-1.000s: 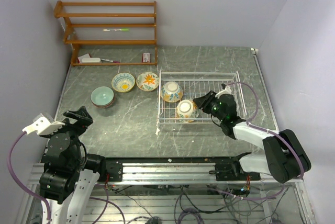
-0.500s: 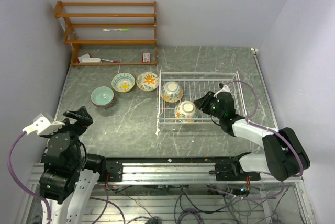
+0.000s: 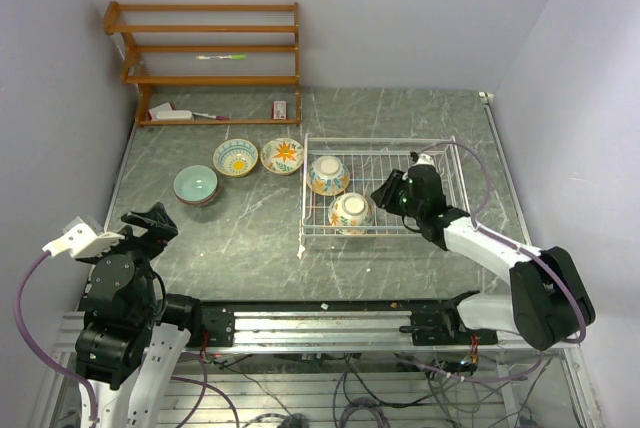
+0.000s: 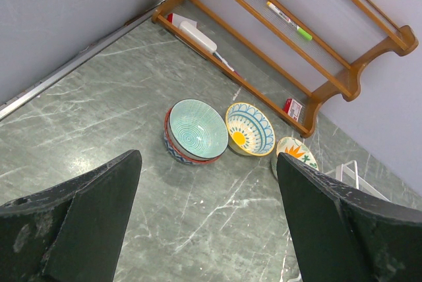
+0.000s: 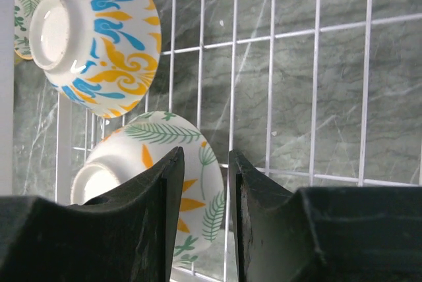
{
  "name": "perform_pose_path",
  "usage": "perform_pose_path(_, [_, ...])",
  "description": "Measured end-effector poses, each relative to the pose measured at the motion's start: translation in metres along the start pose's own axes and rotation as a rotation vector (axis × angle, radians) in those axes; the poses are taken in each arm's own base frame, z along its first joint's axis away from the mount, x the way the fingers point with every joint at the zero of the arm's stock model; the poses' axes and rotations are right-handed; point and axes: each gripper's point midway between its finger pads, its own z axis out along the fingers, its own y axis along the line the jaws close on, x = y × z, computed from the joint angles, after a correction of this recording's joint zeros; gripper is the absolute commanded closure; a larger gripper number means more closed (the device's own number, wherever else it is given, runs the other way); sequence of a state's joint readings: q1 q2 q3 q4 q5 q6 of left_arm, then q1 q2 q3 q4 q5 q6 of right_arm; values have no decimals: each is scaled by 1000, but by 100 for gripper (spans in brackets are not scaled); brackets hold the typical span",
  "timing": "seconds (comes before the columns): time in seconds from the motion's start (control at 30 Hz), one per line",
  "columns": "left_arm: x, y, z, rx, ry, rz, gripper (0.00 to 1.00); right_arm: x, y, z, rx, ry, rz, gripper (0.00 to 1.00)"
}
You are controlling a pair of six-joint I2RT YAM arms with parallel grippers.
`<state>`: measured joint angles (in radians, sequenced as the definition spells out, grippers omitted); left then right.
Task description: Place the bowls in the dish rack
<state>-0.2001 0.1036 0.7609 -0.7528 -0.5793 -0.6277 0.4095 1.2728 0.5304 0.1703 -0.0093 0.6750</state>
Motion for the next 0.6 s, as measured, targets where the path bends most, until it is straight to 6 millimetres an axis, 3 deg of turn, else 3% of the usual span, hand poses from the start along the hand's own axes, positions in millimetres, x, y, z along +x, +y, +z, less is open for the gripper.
perform_pose_path(0.17, [0, 0, 0, 0, 0, 0, 5, -4, 17, -2, 7, 12, -85, 66])
perform_pose_path(0.33, [0, 0, 0, 0, 0, 0, 5, 8, 36, 3, -6, 45, -153, 66])
perform_pose_path(0.6, [0, 0, 0, 0, 0, 0, 5, 32, 43, 8, -21, 105, -180, 66])
